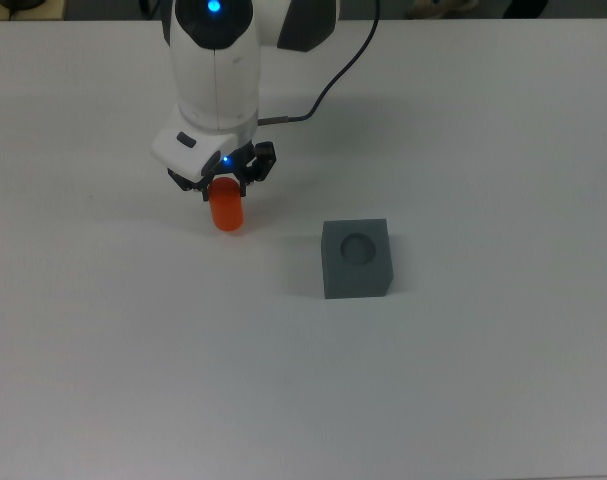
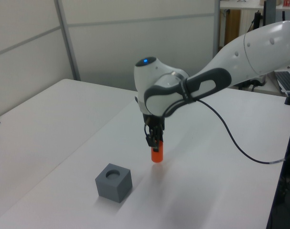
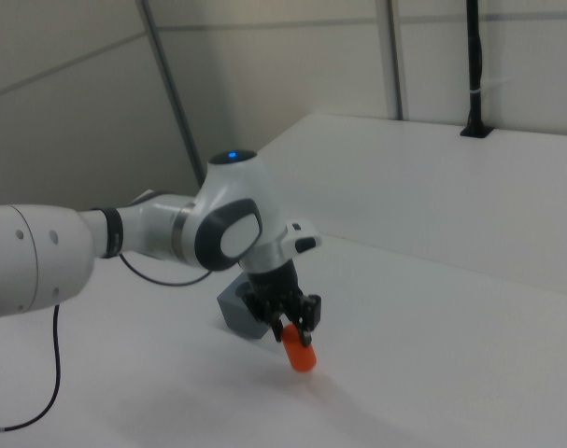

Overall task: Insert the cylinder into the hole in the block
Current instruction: 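Lift the orange cylinder and carry it over the grey block's hole, then lower the cylinder into the hole of the grey block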

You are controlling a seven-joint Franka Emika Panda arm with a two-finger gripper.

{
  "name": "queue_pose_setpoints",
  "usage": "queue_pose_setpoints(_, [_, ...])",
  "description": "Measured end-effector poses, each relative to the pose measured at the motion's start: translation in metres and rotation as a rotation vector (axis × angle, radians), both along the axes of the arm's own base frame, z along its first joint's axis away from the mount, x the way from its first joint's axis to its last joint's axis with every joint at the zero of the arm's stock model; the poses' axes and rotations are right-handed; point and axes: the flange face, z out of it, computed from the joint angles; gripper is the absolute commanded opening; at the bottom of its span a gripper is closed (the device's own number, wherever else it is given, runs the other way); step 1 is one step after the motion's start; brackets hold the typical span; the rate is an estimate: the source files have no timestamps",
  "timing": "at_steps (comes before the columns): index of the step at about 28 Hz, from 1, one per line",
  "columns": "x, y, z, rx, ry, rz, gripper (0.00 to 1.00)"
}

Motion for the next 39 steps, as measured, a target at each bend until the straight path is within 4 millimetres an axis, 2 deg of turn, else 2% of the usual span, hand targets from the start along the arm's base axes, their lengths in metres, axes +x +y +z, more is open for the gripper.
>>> queue_pose_setpoints(6, [0.013,0.025,0.051,0.068,-0.034,-0.044,0.15])
queue_pose_setpoints(10, [0.021,0.043,0.076,0.103,-0.062,-0.067,0.15])
queue_pose_setpoints(12, [0.025,0.049,0.081,0.114,-0.074,-0.077,0.16])
queue_pose_setpoints(17, [0.040,0.069,0.082,0.132,-0.091,-0.086,0.16])
queue_pose_setpoints(25, [0.057,0.114,0.067,0.164,-0.085,-0.066,0.17])
queue_pose_setpoints(31, [0.057,0.137,0.070,0.172,-0.093,-0.039,0.18])
queue_pose_setpoints(39, [0.054,0.156,0.069,0.173,-0.089,-0.013,0.20])
